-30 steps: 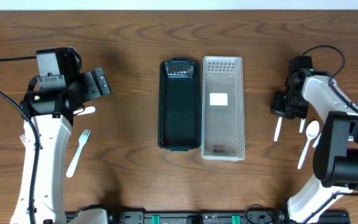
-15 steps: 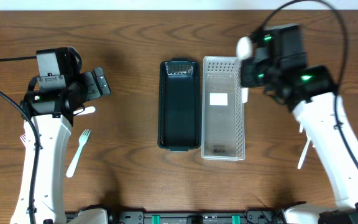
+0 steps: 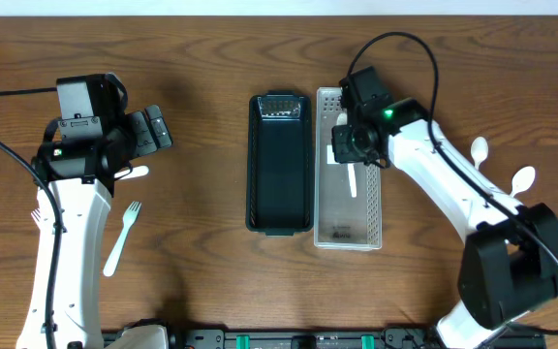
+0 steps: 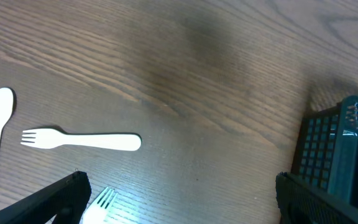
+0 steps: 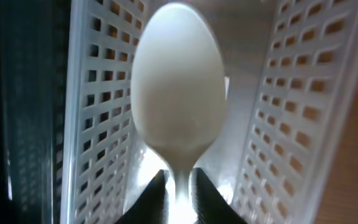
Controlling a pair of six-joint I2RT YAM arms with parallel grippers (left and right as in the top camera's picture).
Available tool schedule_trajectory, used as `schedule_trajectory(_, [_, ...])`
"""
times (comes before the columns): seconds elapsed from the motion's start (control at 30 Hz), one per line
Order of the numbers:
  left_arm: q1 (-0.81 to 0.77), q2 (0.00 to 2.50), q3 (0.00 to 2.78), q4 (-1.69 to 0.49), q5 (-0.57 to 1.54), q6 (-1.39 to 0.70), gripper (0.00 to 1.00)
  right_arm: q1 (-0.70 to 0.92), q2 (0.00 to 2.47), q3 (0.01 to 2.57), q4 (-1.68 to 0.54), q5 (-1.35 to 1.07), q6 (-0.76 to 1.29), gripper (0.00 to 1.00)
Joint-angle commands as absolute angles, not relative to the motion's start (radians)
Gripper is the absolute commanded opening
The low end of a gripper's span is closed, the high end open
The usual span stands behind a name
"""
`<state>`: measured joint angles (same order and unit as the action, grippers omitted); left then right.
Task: Pack container
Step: 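Carry the spoon left and drop it into the white basket, then return the right gripper and grasp a second white spoon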
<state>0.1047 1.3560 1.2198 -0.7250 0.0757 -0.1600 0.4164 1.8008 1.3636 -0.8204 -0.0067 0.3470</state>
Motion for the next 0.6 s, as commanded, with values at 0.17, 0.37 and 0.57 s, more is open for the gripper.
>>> schedule_trajectory(0.17, [0.108, 1.359, 1.239, -0.725, 0.079, -0.151, 0.98, 0.371, 1.659, 1.372, -0.827, 0.103, 0.361, 0.75])
schedule_trajectory(0.37, [0.108, 1.359, 1.239, -0.725, 0.078, -0.151, 0.98, 0.163, 1.456, 1.372, -0.925, 0.215, 0.363, 0.79])
schedule_trajectory(0.57, [0.108, 1.359, 1.239, -0.725, 0.078, -0.151, 0.98, -0.064, 1.439, 1.322, -1.089, 0.204, 0.456, 0.75])
